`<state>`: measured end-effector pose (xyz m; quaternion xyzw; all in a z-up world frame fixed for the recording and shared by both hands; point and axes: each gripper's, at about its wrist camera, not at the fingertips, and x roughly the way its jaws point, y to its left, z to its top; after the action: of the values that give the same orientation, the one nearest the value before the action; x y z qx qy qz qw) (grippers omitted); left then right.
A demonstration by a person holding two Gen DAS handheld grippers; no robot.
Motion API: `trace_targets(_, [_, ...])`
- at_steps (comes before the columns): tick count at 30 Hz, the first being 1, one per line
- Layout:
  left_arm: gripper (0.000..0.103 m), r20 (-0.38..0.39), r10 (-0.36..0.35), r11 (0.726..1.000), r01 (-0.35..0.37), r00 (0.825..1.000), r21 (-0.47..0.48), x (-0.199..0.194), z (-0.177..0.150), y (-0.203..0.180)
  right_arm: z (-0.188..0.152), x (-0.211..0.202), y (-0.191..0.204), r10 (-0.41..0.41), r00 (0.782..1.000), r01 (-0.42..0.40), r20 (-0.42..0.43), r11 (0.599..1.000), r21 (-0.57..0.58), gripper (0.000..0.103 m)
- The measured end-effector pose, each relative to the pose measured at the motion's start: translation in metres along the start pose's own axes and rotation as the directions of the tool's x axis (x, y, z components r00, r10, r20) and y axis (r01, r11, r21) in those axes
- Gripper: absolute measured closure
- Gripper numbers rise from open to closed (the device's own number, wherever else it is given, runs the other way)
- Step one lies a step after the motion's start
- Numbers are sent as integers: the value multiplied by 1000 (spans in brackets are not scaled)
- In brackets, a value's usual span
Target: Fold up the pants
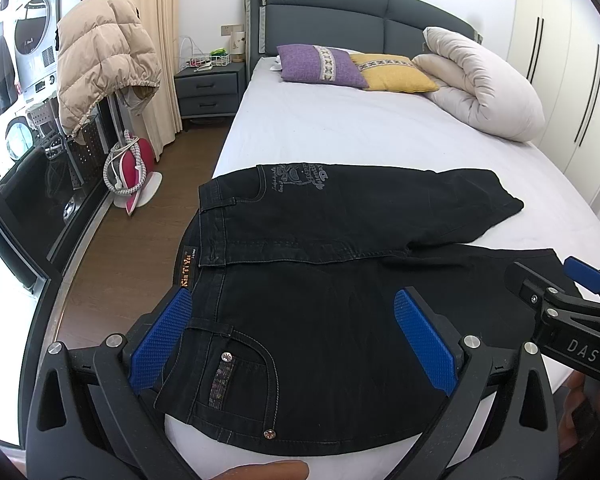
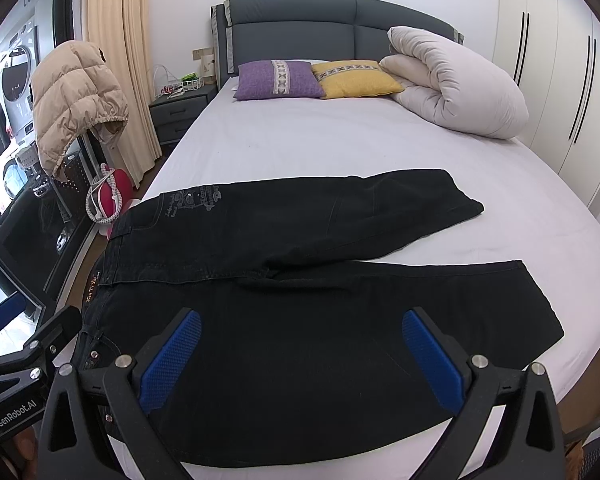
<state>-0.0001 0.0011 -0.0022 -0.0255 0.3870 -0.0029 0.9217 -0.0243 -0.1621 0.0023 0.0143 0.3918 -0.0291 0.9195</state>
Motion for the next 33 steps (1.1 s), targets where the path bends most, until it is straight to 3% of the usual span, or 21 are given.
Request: trace_targets(33, [0,-3,0,1000,0,1000,-2,6,-1,0,0,1,2,0,1000,0,-3,1000,-1,0])
